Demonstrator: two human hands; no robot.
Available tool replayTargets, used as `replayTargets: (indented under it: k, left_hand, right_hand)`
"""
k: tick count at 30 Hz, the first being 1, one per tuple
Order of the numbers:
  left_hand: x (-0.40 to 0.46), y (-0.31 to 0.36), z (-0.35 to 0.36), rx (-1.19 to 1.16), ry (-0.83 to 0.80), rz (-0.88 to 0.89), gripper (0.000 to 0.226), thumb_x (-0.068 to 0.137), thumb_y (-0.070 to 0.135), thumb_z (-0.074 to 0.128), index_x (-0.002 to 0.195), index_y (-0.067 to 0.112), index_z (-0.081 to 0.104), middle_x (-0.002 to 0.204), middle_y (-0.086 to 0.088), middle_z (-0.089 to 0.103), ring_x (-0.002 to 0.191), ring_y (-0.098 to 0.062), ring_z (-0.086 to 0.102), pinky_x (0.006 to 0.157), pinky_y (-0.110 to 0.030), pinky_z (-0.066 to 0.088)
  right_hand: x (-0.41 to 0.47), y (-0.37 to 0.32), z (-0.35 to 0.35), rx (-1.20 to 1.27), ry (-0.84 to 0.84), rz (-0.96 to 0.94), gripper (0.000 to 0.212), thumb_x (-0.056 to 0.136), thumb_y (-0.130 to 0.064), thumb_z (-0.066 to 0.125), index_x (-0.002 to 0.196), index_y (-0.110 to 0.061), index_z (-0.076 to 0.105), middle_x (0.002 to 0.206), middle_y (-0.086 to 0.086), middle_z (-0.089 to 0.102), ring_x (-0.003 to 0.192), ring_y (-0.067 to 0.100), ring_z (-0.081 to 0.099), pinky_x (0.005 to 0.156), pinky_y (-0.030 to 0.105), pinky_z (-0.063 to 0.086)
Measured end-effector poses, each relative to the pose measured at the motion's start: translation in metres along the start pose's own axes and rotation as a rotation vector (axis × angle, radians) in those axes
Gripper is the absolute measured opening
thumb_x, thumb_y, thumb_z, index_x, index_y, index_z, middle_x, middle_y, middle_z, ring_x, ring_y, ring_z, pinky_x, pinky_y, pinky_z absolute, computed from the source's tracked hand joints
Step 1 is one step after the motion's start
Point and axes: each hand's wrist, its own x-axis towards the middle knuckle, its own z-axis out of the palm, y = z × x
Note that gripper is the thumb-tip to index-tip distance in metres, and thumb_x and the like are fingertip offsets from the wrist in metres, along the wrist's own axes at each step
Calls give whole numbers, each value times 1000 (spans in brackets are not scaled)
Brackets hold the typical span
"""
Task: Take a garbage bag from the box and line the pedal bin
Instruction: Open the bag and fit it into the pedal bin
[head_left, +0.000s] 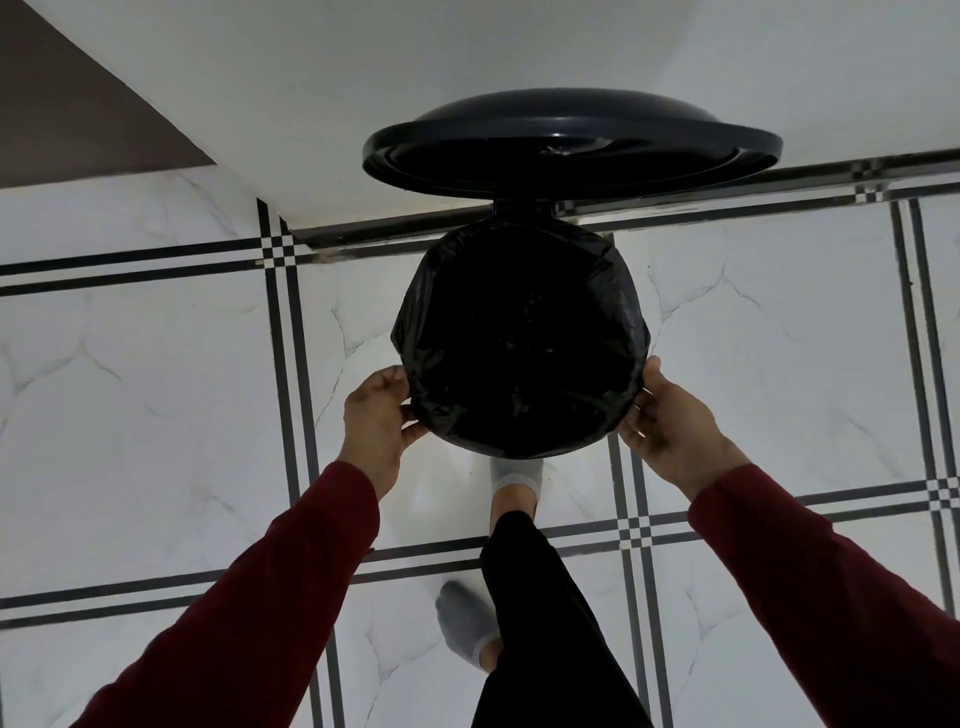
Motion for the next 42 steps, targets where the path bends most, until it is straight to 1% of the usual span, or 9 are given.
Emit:
replayTargets:
  k: [6,10,13,22,26,29,33,37,42]
  left_hand:
    - [-2,4,5,-166,-22,-118,35,97,49,61,108,16,70,105,-1,72,102,-22,69,89,-42,57]
    - [0,7,9,-233,-58,-188,41,101,43,60,129,14,67,123,-11,73,113,-30,70,92,-48,59]
    - [-1,7,9,-266,-33,-191,43,102,41,58,131,10,66,121,-12,72,110,-31,71,86,-46,61]
    - [-4,13,11,-364,-5,-305,48,101,52,52,120,10,65,122,-15,70,115,-35,69,102,-53,54]
    - [-4,18,18,-114,79,-185,32,103,41,51,119,16,63,111,-3,70,101,-22,68,83,-42,58]
    - [0,20,18,152,335,108,16,94,31,55,110,30,55,100,-4,65,83,-17,59,85,-45,59]
    - [-4,29,25,272,338,354,11,92,33,58,100,34,65,106,2,68,92,-15,65,84,-38,58]
    - [1,39,34,377,330,364,20,96,34,57,98,23,74,97,10,73,95,-10,67,88,-27,53]
    - [10,49,36,401,264,266,25,99,30,53,99,17,74,88,8,71,80,-6,63,67,-19,46]
  right_hand:
    - [1,-7,7,103,-66,101,44,92,-61,56,87,-19,68,80,-1,58,74,15,57,78,31,53]
    - [-7,-10,21,157,-74,71,43,97,-52,54,103,-15,74,92,5,78,91,27,76,86,45,59]
    - [-12,-9,23,199,-43,89,43,96,-49,57,115,-13,70,100,8,77,96,29,76,86,49,60]
    - [-13,-9,19,230,25,149,42,94,-49,53,104,-9,63,96,9,66,86,28,70,91,43,56]
    - [-11,-8,22,167,37,113,41,96,-46,46,101,-11,66,94,4,65,96,24,62,92,40,52]
    - [-13,-9,24,2,83,37,25,90,-40,50,99,-20,63,98,0,61,93,18,55,85,34,46]
    - [-20,-7,24,-7,132,-47,14,91,-31,52,92,-20,61,92,-1,62,80,17,56,70,28,45]
    - [-15,-10,26,66,134,-46,16,83,-31,56,95,-20,58,90,0,57,76,16,54,64,27,44]
    - [-15,-19,30,-17,73,19,16,85,-34,55,92,-21,61,74,-6,56,65,13,52,63,27,42]
